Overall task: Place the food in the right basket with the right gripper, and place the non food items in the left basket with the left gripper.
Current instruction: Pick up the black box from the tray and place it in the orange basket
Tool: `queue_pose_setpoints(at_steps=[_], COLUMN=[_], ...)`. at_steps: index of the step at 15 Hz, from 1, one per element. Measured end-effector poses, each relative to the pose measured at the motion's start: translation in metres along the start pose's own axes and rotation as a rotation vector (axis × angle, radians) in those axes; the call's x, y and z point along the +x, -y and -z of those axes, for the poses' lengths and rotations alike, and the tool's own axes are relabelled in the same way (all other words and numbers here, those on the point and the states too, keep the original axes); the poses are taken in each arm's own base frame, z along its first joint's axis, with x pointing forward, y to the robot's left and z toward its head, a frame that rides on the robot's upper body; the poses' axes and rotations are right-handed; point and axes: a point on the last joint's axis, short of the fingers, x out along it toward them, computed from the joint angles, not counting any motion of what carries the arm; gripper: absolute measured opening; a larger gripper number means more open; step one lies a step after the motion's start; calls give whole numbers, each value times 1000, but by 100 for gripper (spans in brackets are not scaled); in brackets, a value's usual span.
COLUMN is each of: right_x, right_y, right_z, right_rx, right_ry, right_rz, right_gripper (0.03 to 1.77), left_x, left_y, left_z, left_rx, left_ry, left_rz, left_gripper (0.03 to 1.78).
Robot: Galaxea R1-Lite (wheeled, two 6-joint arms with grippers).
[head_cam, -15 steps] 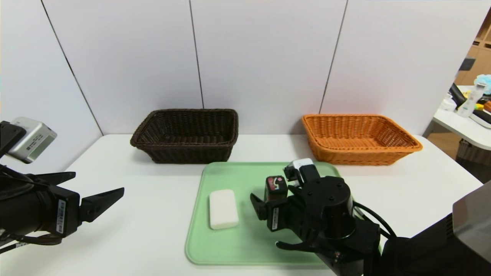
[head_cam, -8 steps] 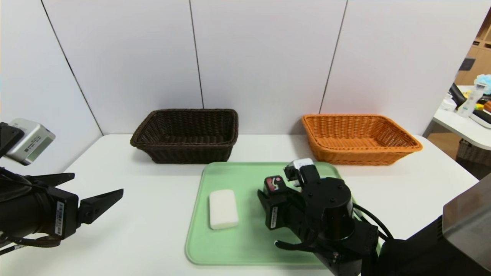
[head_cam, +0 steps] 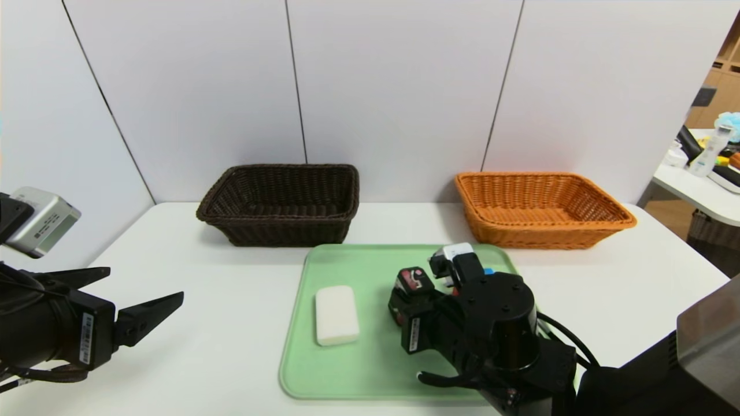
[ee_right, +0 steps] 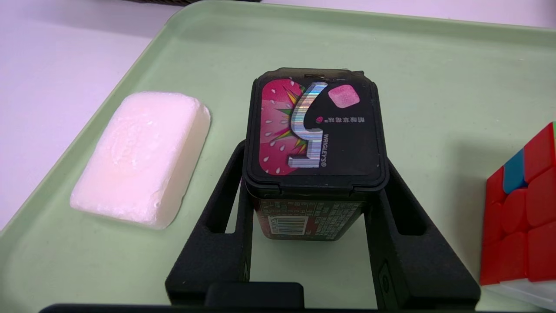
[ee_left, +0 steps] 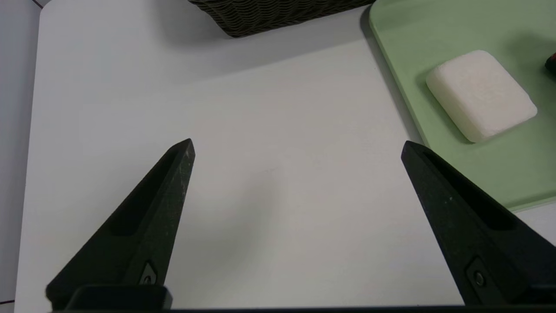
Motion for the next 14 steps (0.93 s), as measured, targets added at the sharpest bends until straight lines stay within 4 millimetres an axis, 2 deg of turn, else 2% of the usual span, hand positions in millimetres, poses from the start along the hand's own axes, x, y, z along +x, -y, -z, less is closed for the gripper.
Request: queue_pose_setpoints(at_steps=[4, 7, 10, 12, 14], right_x=[-5, -14, -25, -31, -35], right_y=[1, -1, -2, 12, 34], right_z=[-5, -26, -67, -102, -132], right_rx=[-2, -18, 1, 23, 37], right_ry=[13, 79, 199, 251, 269], right_rz=[4, -12, -21, 26, 93], right_gripper=[72, 72, 72, 72, 72], left_x=[-2, -3, -3, -3, -3], left_y=[0, 0, 0, 1, 1], left_z=[0, 0, 1, 3, 4], left_rx=[1, 0, 2, 4, 4], left_ry=[7, 9, 6, 3, 3], left_rz=[0, 0, 2, 6, 7], left_gripper=[169, 169, 169, 169, 169])
